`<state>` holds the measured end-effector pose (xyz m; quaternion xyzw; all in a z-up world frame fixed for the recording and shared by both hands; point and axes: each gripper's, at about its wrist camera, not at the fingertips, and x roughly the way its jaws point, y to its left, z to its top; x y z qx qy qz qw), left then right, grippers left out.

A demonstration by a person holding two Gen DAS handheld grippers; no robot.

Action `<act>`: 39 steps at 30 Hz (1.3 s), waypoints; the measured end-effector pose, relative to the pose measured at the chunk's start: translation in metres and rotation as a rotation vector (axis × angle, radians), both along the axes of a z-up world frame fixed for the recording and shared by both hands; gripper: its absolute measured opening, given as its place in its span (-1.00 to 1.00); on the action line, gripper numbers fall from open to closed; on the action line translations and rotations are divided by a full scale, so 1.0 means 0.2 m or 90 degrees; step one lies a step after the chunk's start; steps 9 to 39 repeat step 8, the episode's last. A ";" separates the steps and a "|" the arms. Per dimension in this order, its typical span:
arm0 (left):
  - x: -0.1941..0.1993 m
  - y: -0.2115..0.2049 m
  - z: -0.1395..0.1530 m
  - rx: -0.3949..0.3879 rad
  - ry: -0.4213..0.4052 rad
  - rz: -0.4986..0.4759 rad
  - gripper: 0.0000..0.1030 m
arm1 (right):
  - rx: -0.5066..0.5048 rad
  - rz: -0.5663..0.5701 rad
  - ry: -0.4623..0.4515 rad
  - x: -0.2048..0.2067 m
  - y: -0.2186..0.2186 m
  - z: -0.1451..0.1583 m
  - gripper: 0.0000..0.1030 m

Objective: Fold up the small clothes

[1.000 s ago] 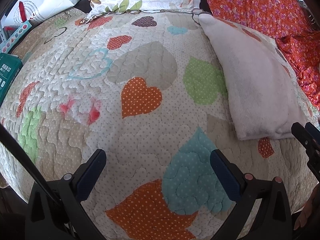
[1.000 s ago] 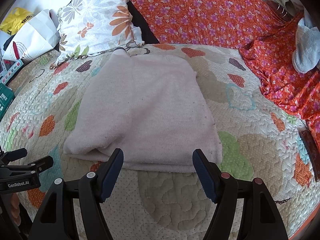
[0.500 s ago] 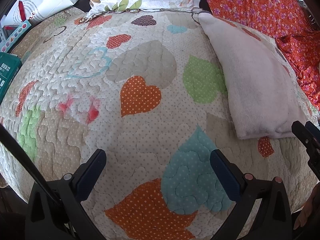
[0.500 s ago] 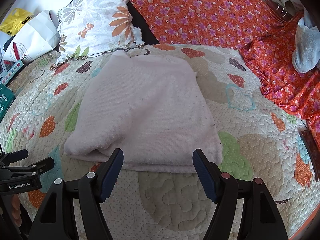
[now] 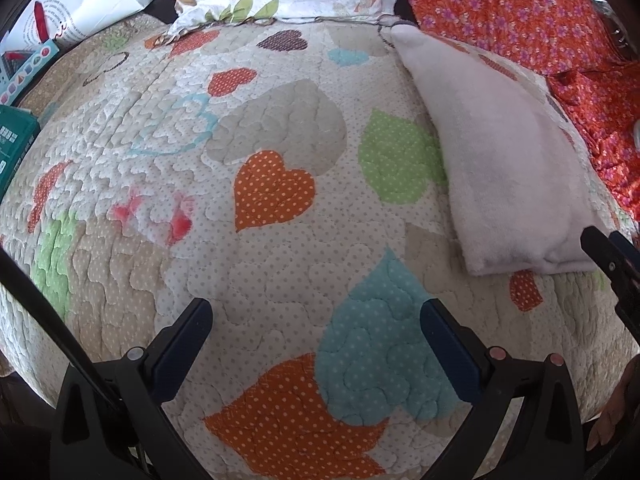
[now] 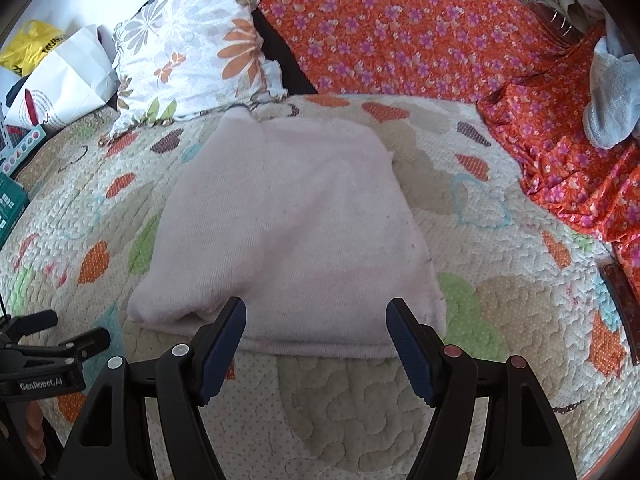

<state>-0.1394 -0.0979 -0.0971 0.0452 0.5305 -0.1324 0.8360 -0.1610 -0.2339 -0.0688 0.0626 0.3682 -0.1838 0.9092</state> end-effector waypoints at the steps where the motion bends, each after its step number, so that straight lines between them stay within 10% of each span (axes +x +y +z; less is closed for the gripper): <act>1: -0.01 -0.01 0.01 -0.003 -0.005 -0.006 1.00 | -0.005 0.000 -0.004 -0.01 0.00 0.00 0.50; 39: -0.10 -0.06 0.05 0.005 -0.049 -0.031 1.00 | -0.062 -0.004 -0.031 -0.06 0.06 0.01 0.51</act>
